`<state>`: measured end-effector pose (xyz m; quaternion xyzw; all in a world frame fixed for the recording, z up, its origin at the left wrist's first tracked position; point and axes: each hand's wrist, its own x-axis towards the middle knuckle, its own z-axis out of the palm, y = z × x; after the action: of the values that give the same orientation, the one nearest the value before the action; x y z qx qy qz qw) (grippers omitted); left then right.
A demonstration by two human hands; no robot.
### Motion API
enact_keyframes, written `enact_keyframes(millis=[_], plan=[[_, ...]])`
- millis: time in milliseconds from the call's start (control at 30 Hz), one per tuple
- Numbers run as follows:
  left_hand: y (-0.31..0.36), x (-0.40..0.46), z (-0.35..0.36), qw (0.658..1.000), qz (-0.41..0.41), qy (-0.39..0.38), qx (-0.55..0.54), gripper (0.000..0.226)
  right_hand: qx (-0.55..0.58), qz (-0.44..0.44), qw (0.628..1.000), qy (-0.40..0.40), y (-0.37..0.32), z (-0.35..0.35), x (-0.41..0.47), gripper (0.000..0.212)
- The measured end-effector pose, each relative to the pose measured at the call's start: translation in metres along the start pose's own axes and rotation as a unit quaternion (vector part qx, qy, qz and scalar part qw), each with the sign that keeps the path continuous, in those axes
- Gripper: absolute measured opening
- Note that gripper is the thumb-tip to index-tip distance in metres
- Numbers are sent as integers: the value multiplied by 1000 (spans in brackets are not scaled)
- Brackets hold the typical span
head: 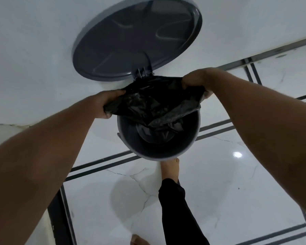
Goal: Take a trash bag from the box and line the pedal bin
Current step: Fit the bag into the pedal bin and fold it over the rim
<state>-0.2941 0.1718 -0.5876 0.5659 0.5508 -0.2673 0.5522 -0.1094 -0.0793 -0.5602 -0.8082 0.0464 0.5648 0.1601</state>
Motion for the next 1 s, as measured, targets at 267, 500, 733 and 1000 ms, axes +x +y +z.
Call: enact_keyframes(millis=[267,500,733,1000], plan=[[-60,32,-2,988,105,25,-112,27,336,103,934,-65,66,6,39,16],[-50,24,-4,985,122,-96,-78,33,291,-106,940,146,77,35,25,27],[-46,-13,-18,977,171,-128,12,70,214,-134,961,115,95,30,1,16],[-68,-51,-10,941,302,115,99,63,21,-180,973,144,106,45,-23,56]])
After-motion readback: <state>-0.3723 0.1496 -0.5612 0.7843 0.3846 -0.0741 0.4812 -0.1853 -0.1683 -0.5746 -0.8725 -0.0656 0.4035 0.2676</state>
